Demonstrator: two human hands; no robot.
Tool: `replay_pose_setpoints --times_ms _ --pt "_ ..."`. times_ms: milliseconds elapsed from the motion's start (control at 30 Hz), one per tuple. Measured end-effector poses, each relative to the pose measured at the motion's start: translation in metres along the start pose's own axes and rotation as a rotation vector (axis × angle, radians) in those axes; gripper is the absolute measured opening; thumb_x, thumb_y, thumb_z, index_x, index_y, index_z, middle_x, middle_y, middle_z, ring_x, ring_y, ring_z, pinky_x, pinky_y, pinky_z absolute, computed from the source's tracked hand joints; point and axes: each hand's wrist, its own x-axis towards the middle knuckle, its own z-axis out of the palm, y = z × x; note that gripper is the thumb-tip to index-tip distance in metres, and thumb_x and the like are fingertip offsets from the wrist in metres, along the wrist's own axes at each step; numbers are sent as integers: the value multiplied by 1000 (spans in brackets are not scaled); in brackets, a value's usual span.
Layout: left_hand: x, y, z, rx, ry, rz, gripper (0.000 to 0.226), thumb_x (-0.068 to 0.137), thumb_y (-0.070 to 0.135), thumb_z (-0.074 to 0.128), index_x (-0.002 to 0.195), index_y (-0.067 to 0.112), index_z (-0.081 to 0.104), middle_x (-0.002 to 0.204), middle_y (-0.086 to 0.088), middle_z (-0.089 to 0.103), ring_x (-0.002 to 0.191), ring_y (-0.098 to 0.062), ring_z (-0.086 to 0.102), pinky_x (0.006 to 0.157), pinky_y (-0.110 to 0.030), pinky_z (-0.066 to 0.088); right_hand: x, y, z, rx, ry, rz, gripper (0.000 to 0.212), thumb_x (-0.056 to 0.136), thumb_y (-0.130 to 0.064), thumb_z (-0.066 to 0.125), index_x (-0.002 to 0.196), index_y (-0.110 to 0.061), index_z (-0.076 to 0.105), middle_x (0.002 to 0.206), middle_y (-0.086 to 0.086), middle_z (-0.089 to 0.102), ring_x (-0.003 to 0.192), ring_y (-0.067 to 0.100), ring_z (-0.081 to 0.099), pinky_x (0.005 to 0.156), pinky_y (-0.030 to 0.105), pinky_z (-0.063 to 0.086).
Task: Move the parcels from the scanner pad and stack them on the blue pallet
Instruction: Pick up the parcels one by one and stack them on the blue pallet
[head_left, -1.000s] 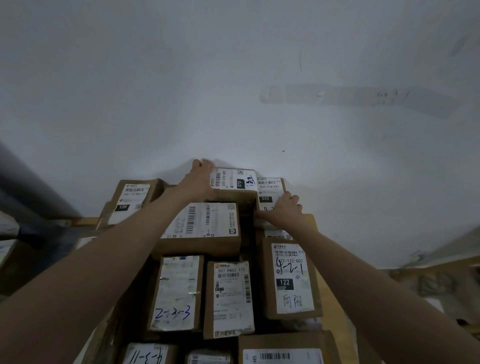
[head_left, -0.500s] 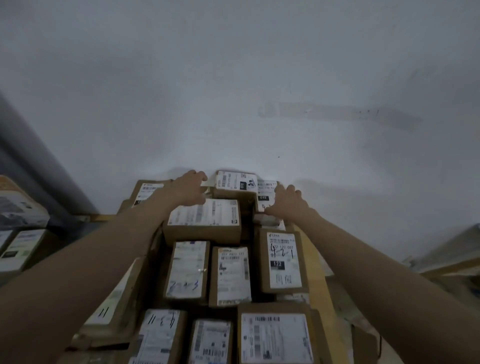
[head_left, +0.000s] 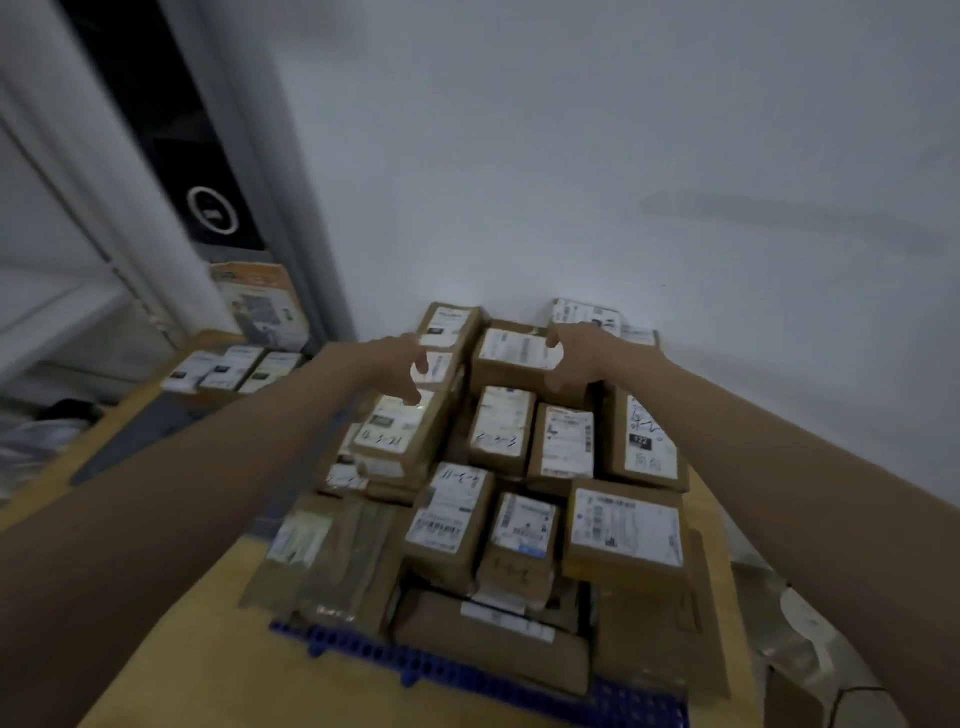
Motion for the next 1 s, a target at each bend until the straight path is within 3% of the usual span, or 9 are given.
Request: replay_pose_setpoints --times_ms 167,300,433,533,667,733,800,900,1000 --pt "-69 -55 16 2 -31 -71 55 87 29 70 134 10 50 135 -9 51 118 -27 51 88 -30 41 -22 -70 19 -41 -32 -103 62 87 -32 70 139 -10 45 143 10 47 127 29 47 95 36 43" --pt "-103 -104 25 18 -30 -77 53 83 32 73 129 15 53 129 -5 53 112 -25 53 91 -36 46 -34 -119 32 -10 -44 -124 68 86 -34 70 143 -12 41 145 9 44 127 28 47 99 38 44" --pt "-122 -152 37 43 -27 -67 33 79 36 72 101 21 52 102 -5 52 88 -23 51 74 -35 42 -42 -166 50 8 -85 -111 66 89 -33 68 145 -14 38 145 9 42 124 26 47 85 31 43" --pt "-137 -189 49 53 -38 -35 34 79 36 71 94 21 45 97 -4 49 83 -20 46 73 -33 37 -43 -207 65 -1 -101 -93 67 91 -32 66 147 -14 36 153 8 35 134 27 41 97 33 41" --pt "-161 -238 64 21 -61 -18 43 82 34 71 115 10 59 116 -11 60 102 -28 58 87 -40 47 -41 -266 88 -78 -92 -88 59 90 -32 66 141 -10 44 144 10 45 128 29 46 103 38 43" --pt "-171 -262 72 -14 -56 -22 51 83 32 73 125 11 54 129 -9 55 112 -28 55 94 -39 48 -38 -293 97 -78 -113 -98 41 88 -29 67 123 -9 56 120 8 56 109 25 55 90 35 47" --pt "-179 -282 76 -42 -93 -49 62 85 32 72 137 12 46 138 -7 49 121 -27 51 94 -33 45 -33 -315 102 -72 -132 -108 26 88 -27 66 106 -10 58 101 5 55 92 22 56 77 31 46" --pt "-182 -306 76 -57 -101 -77 54 86 29 71 132 7 52 135 -11 54 118 -28 54 89 -32 45 -26 -340 105 -62 -128 -129 53 90 -30 65 135 -5 49 134 10 53 122 28 52 100 36 45" --pt "-184 -320 76 -78 -94 -76 51 88 27 68 132 5 52 128 -12 57 112 -28 56 79 -30 47 -15 -351 108 -33 -140 -140 63 90 -32 65 143 -10 41 143 9 48 127 27 49 105 38 43"
